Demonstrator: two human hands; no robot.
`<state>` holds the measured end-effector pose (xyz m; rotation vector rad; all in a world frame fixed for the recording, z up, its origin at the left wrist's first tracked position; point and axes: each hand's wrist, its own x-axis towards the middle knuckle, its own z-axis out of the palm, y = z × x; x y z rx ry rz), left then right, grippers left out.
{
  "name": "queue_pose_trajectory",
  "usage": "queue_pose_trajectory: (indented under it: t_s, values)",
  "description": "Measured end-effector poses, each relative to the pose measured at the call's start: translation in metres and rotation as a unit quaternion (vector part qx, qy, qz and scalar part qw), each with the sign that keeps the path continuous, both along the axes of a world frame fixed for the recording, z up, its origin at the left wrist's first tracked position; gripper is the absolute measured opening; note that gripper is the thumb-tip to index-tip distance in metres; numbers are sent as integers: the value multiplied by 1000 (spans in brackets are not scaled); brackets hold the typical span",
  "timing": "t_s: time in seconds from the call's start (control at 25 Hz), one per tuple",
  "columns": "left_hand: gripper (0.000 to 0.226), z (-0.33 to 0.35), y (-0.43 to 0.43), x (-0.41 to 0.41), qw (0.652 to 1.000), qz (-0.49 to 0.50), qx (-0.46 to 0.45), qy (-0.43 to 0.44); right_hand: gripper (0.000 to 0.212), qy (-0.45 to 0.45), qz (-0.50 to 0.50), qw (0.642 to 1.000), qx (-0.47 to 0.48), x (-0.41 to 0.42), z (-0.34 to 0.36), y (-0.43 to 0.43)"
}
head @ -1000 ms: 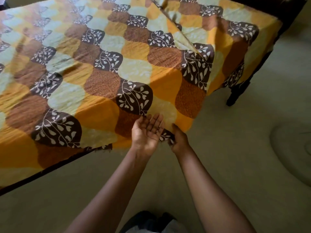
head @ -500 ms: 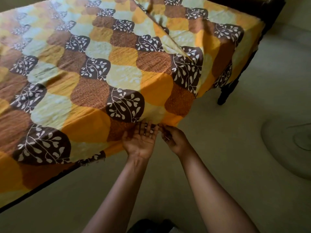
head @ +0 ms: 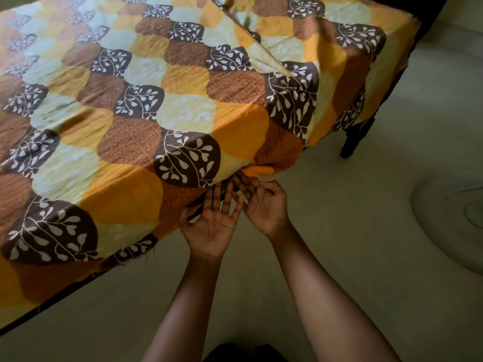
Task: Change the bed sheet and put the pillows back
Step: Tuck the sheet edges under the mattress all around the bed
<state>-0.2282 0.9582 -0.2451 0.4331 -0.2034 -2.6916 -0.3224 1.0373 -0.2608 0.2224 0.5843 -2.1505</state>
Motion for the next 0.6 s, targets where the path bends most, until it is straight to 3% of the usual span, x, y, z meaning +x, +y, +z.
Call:
queue_pose_trajectory:
  t_s: [0.16, 0.32, 0.4, 0.52, 0.6]
  values:
    - [71, 3, -1, -1, 1000, -5, -10, 6, 49, 7, -10, 999, -40, -4, 1, -7]
    - [92, 0, -6, 1, 1000, -9, -14, 3, 47, -10, -16, 999, -28, -13, 15, -24]
    - [82, 2, -5, 1, 999, -10, -20, -45, 50, -25, -33, 999, 29, -12, 16, -21]
    - [51, 9, 2, -4, 985, -7, -40, -166, 37, -32, -92, 987, 125, 0, 4, -6]
    - [48, 15, 9, -11, 980, -10, -36, -198, 35, -26, -129, 982, 136, 3, 0, -1]
